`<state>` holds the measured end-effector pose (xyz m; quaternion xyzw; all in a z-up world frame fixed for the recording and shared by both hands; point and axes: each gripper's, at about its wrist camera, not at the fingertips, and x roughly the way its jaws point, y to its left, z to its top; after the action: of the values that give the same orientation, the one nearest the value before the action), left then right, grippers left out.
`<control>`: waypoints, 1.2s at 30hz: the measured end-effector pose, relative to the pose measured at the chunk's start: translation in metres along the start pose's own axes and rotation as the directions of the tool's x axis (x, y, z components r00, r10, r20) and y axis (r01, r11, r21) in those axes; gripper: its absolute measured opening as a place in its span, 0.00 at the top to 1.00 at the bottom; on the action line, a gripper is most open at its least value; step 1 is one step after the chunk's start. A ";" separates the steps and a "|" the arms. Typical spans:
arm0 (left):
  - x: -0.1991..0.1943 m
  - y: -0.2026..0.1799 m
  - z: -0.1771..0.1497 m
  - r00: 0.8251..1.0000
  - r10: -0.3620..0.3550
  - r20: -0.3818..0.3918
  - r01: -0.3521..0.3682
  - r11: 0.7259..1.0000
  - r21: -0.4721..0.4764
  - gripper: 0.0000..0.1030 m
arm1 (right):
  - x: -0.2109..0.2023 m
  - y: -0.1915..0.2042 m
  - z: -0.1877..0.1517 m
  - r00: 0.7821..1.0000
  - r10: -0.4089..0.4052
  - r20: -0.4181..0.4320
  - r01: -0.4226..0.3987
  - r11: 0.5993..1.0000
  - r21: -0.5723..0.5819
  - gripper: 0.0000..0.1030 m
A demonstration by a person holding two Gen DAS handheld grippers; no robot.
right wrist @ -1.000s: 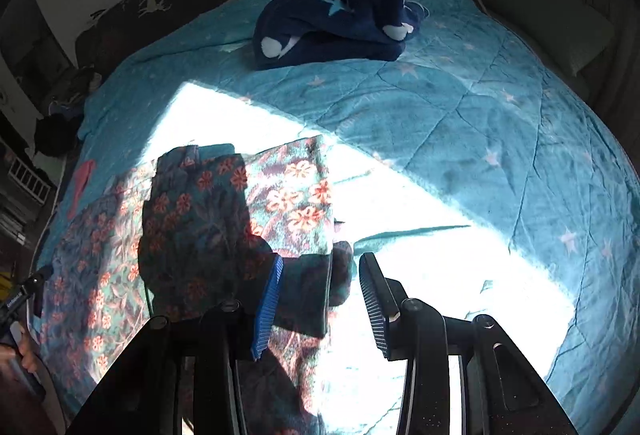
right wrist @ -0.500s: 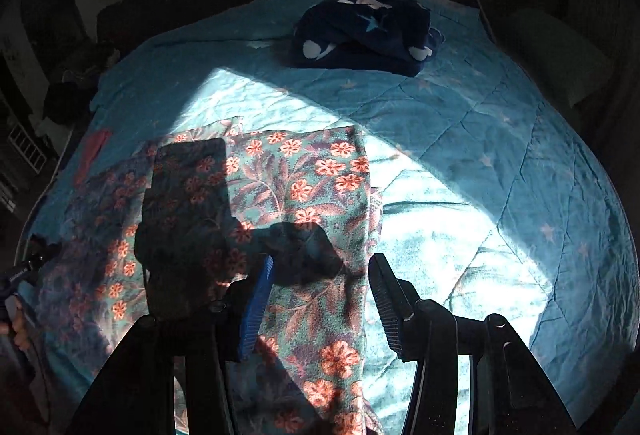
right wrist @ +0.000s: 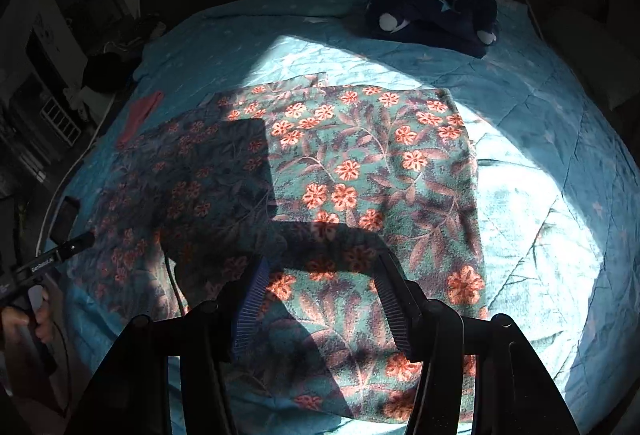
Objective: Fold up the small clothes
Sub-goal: 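Press the folded floral garment flat with both grippers, then grasp the floral garment end with the right gripper and lift it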
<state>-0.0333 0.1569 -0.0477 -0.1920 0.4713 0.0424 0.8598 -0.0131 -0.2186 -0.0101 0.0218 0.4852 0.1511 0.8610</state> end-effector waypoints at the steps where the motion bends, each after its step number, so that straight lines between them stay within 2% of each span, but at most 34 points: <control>1: 0.000 0.004 -0.003 1.000 -0.024 -0.005 0.024 1.000 -0.017 0.40 | 0.005 0.001 -0.002 1.000 -0.010 -0.018 0.010 1.000 -0.011 0.43; 4: -0.002 0.013 -0.010 0.995 -0.099 -0.002 0.099 0.994 -0.046 0.39 | 0.024 0.003 -0.012 0.994 -0.094 -0.062 0.091 0.994 -0.052 0.41; 7: -0.005 0.018 -0.014 0.990 -0.144 -0.004 0.144 0.988 -0.050 0.39 | 0.021 0.006 -0.014 0.992 -0.119 -0.045 0.116 0.992 -0.052 0.40; 9: -0.008 0.016 -0.016 0.987 -0.159 -0.008 0.159 0.987 -0.034 0.50 | 0.016 0.009 -0.010 0.992 -0.119 -0.031 0.118 0.992 -0.035 0.40; 11: -0.008 0.017 -0.016 0.980 -0.199 -0.020 0.198 0.980 -0.032 0.66 | 0.010 0.013 -0.007 0.996 -0.084 -0.008 0.084 0.996 -0.019 0.40; 13: -0.007 0.017 -0.017 0.974 -0.226 -0.029 0.225 0.974 -0.038 0.70 | 0.007 0.022 -0.002 0.999 -0.047 0.003 0.047 0.999 -0.023 0.40; 18: -0.005 0.023 -0.017 0.967 -0.251 -0.036 0.248 0.966 -0.072 0.70 | 0.014 0.051 0.008 1.000 -0.024 -0.002 0.024 0.996 -0.083 0.40; 22: -0.004 0.027 -0.018 0.958 -0.283 -0.048 0.277 0.955 -0.103 0.59 | 0.012 0.080 0.003 1.000 0.030 0.000 -0.030 0.986 -0.163 0.40; 25: -0.002 0.020 -0.017 0.961 -0.272 -0.057 0.268 0.961 -0.070 0.53 | 0.013 0.114 -0.006 0.998 0.061 -0.016 -0.063 0.947 -0.315 0.40; 28: 0.000 0.010 -0.016 0.967 -0.246 -0.064 0.245 0.969 -0.028 0.54 | 0.016 0.155 -0.023 0.998 0.058 -0.026 -0.063 0.865 -0.497 0.40; 29: -0.001 0.006 -0.015 0.969 -0.236 -0.067 0.236 0.972 -0.017 0.67 | 0.017 0.168 -0.028 0.997 0.072 -0.034 -0.079 0.836 -0.542 0.40; 30: -0.002 0.003 -0.013 0.968 -0.239 -0.076 0.240 0.971 -0.004 0.76 | 0.018 0.178 -0.032 0.995 0.089 -0.042 -0.098 0.817 -0.569 0.40; 31: -0.003 0.001 -0.012 0.964 -0.252 -0.084 0.253 0.967 0.002 0.81 | 0.019 0.187 -0.034 0.993 0.106 -0.053 -0.116 0.802 -0.586 0.40; 33: -0.012 -0.007 -0.005 0.969 -0.236 -0.069 0.239 0.971 0.029 0.81 | 0.023 0.202 -0.037 0.990 0.124 -0.067 -0.139 0.784 -0.606 0.40; 36: -0.028 -0.014 0.008 0.963 -0.268 -0.040 0.270 0.962 0.052 0.81 | 0.030 0.219 -0.040 0.993 0.108 -0.048 -0.114 0.755 -0.646 0.40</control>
<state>-0.0390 0.1497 -0.0166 -0.2301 0.4560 -0.0914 0.8548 -0.0846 -0.0053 -0.0161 -0.2485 0.4045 0.3601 0.8031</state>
